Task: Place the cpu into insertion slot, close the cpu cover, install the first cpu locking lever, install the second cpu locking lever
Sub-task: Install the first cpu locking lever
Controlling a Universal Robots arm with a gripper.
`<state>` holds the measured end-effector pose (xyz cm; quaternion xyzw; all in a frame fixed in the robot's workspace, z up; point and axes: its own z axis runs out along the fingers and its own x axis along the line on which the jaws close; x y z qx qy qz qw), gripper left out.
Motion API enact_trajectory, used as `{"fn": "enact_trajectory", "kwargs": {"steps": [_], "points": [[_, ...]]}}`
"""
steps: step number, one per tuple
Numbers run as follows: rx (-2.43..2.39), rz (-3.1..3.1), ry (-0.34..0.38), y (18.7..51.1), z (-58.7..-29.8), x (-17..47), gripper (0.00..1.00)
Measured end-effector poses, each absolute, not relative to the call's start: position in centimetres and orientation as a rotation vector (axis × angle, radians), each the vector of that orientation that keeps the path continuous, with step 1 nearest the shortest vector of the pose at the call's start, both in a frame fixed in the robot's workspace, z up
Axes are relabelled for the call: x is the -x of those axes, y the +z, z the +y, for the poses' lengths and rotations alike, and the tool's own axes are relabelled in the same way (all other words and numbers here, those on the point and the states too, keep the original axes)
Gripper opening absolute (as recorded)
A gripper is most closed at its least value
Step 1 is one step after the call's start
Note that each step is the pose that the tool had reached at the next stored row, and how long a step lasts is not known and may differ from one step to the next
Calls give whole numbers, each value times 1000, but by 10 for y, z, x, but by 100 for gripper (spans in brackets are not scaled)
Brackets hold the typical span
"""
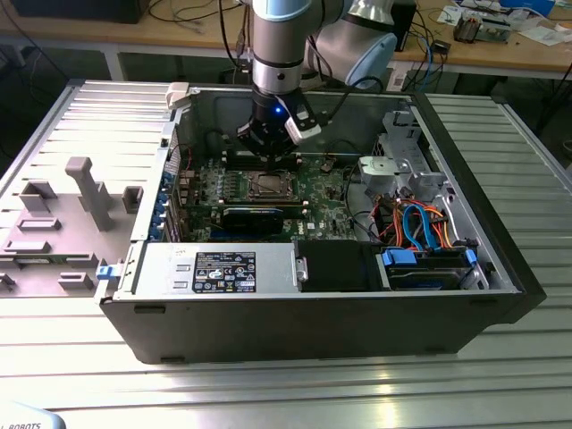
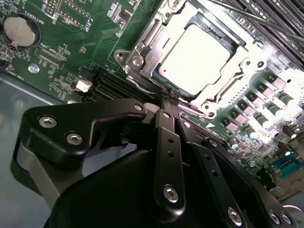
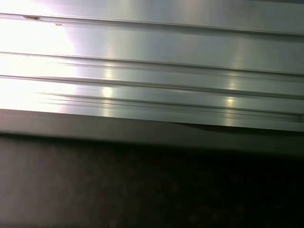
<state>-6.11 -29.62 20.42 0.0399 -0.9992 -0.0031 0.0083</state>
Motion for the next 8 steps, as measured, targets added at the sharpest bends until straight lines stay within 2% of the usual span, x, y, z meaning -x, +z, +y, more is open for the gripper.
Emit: {"fn": "enact_trajectory", "kwargs": {"steps": [8], "points": [[-125, -3123, -10, 203, -297, 54, 11]]}}
